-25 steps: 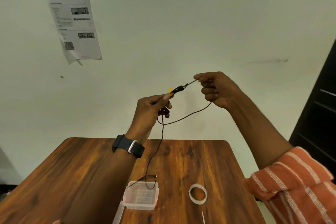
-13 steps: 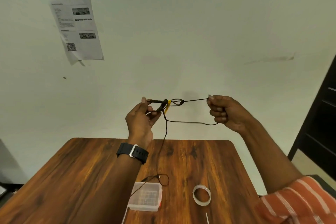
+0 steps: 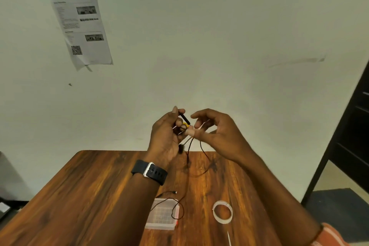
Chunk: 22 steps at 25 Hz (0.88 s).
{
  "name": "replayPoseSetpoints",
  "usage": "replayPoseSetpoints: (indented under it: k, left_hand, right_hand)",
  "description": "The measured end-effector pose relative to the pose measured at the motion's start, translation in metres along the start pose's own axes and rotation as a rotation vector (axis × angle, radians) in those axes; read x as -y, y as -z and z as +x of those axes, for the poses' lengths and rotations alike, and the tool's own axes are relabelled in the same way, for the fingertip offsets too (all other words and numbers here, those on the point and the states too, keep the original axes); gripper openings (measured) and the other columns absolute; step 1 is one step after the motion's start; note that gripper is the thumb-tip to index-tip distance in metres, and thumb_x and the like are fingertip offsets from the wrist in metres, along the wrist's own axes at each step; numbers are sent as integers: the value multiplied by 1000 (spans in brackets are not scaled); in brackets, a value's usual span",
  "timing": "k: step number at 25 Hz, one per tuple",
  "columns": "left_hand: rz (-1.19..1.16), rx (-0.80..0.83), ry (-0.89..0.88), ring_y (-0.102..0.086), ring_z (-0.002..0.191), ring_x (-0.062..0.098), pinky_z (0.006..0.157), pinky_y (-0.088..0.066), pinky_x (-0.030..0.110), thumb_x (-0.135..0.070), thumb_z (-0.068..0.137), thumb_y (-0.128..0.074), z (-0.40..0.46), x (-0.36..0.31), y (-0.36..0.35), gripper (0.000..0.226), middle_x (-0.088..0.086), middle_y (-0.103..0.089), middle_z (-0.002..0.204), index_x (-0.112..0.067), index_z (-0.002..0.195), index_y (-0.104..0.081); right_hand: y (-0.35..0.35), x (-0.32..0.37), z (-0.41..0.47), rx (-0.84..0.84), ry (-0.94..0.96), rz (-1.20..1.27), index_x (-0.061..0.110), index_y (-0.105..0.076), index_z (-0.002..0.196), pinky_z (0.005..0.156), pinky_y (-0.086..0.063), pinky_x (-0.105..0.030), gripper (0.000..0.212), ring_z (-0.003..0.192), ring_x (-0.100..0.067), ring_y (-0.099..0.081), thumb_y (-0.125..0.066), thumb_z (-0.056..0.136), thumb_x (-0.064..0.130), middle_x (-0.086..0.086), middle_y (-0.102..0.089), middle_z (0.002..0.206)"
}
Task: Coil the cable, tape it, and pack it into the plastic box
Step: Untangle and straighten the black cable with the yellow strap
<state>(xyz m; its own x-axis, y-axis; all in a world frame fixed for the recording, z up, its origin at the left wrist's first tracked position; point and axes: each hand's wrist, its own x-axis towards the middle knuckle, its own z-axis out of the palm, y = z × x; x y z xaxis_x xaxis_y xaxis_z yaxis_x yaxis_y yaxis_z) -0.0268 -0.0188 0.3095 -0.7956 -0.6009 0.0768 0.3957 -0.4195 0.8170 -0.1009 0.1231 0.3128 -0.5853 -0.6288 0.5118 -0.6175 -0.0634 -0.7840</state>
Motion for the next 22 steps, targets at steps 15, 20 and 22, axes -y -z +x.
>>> replayPoseSetpoints:
  k: [15, 20, 22]
  left_hand:
    - [256, 180, 106, -37, 39, 6, 39, -39, 18, -8, 88, -58, 0, -54, 7, 31, 6, -69, 85, -5, 118, -67]
    - [878, 269, -44, -43, 46, 10, 41, -36, 21, -4, 83, -71, 1, -57, 31, 28, 3, -67, 76, -20, 107, -71]
    - [894, 250, -111, -58, 59, 12, 50, -47, 24, 0, 81, -71, -5, -54, 29, 25, 1, -74, 91, -20, 95, -66]
  right_hand:
    - [-12, -23, -7, 166, -360, 557, 8, -74, 87, 65, -60, -34, 8, 58, -15, -58, -72, 82, 14, -4, -62, 66]
    - [3, -16, 1, -60, -301, 335, 7, -73, 77, 50, -56, -27, 18, 43, -15, -57, -68, 92, 16, -5, -64, 54]
    - [2, -14, 0, -54, -369, 437, 7, -72, 79, 55, -60, -33, 19, 44, -17, -60, -67, 93, 19, -8, -66, 58]
